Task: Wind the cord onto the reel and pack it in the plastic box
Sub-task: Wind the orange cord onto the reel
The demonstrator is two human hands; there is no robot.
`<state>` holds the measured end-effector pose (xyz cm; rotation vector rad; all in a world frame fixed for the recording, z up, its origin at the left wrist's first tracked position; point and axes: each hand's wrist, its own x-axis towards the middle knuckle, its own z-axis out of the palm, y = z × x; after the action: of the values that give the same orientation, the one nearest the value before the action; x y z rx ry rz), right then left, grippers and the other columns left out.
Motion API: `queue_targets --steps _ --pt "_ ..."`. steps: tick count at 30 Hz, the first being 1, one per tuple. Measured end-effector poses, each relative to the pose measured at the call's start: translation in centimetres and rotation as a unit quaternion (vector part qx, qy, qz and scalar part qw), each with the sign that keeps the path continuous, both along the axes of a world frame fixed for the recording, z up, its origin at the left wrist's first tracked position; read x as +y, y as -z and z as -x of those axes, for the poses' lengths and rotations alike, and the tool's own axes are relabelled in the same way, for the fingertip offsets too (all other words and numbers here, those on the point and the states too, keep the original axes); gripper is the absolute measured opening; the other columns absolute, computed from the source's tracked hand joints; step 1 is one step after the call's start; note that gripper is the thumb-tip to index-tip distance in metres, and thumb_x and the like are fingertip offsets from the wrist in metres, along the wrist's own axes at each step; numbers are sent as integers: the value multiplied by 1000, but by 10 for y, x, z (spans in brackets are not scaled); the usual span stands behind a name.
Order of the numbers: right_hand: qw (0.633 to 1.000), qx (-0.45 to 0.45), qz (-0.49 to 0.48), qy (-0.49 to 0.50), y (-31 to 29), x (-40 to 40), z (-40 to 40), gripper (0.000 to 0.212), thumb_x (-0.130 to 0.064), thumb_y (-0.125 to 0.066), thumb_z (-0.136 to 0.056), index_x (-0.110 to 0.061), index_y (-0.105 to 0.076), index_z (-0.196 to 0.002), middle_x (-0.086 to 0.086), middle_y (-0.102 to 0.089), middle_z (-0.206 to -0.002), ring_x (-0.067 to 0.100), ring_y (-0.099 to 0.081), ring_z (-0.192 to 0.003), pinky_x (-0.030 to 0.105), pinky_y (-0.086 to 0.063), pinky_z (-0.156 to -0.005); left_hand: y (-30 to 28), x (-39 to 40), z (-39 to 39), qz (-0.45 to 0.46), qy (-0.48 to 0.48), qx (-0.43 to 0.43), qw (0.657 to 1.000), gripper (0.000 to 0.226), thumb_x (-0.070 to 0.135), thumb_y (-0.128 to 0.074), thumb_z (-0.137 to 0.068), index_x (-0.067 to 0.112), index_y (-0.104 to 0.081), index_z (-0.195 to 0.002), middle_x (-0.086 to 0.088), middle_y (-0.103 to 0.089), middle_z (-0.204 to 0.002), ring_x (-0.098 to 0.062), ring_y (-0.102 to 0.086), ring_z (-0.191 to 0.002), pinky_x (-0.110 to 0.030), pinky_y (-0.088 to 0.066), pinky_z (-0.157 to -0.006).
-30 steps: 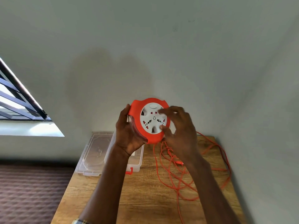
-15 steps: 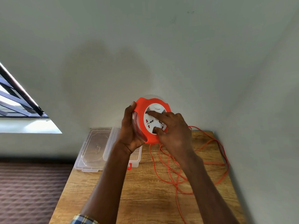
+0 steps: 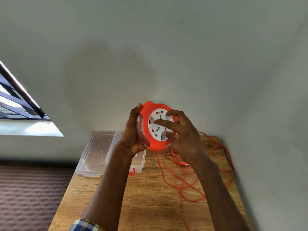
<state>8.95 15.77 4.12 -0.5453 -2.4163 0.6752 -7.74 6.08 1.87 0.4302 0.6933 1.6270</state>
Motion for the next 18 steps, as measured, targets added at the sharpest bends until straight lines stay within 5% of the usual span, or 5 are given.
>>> queue_targets --steps 9,14,18 --pt "998 -49 -22 43 2 -8 8 61 -32 -77 -87 -54 -54 -138 -14 -56 -141 13 -49 -123 32 -55 -84 9 -4 6 5 -10 22 1000 72 74 -57 -92 20 -71 -138 -14 -72 -136 -34 -71 -123 -51 -58 -98" --pt "983 42 78 163 3 -20 19 66 -79 -66 -73 -45 -57 -129 -15 -76 -95 3 -70 -83 25 -59 -65 4 -2 3 22 -40 51 998 75 71 -61 -92 14 -69 -140 -21 -68 -139 -39 -67 -125 -55 -55 -104" --pt "976 27 39 214 7 -25 24 60 -81 -53 -83 -35 -61 -122 -7 -78 -87 11 -74 -75 29 -61 -62 3 -2 -3 56 -46 63 995 68 72 -51 -94 19 -78 -128 -17 -74 -129 -34 -74 -113 -50 -62 -92"
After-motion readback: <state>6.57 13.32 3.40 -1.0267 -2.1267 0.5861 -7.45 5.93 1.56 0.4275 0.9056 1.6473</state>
